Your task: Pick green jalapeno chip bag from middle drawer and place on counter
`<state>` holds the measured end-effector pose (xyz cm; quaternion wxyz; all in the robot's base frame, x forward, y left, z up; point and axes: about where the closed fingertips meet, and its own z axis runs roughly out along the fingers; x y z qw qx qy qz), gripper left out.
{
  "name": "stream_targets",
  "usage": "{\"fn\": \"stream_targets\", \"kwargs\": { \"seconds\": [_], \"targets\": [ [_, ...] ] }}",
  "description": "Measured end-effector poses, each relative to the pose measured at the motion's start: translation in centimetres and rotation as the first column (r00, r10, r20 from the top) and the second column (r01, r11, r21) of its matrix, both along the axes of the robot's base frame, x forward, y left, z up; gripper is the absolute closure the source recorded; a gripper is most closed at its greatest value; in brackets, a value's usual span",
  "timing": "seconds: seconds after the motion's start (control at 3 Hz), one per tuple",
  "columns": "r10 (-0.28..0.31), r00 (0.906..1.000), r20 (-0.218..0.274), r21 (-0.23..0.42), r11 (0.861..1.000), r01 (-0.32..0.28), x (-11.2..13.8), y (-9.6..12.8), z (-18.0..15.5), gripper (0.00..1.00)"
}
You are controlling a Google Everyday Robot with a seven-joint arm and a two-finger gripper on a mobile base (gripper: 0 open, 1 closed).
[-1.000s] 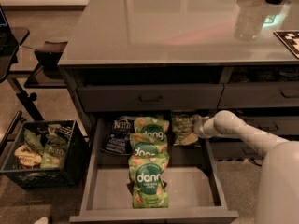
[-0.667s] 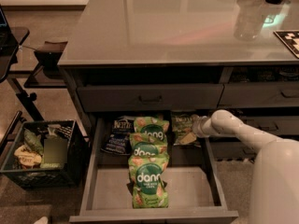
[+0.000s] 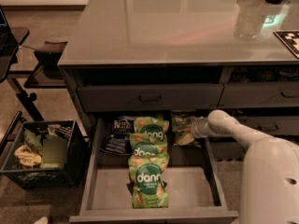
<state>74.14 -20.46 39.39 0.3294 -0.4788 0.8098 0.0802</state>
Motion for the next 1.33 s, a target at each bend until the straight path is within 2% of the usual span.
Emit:
{"fn": "stream_targets", "kwargs": {
  "seconds": [0.67, 1.0, 1.33],
  "targets": [
    [0.008, 0.9992, -0.04, -0.001, 1.0, -0.008, 0.3, 0.7, -2.1, 0.15],
    [0.006, 0.9984, -0.056, 0.0, 1.0, -0.006, 0.3, 0.9, -2.9, 0.34],
    [0.006, 0.9984, -0.056, 0.0, 1.0, -0.006, 0.3, 0.9, -2.9, 0.57]
  ]
}}
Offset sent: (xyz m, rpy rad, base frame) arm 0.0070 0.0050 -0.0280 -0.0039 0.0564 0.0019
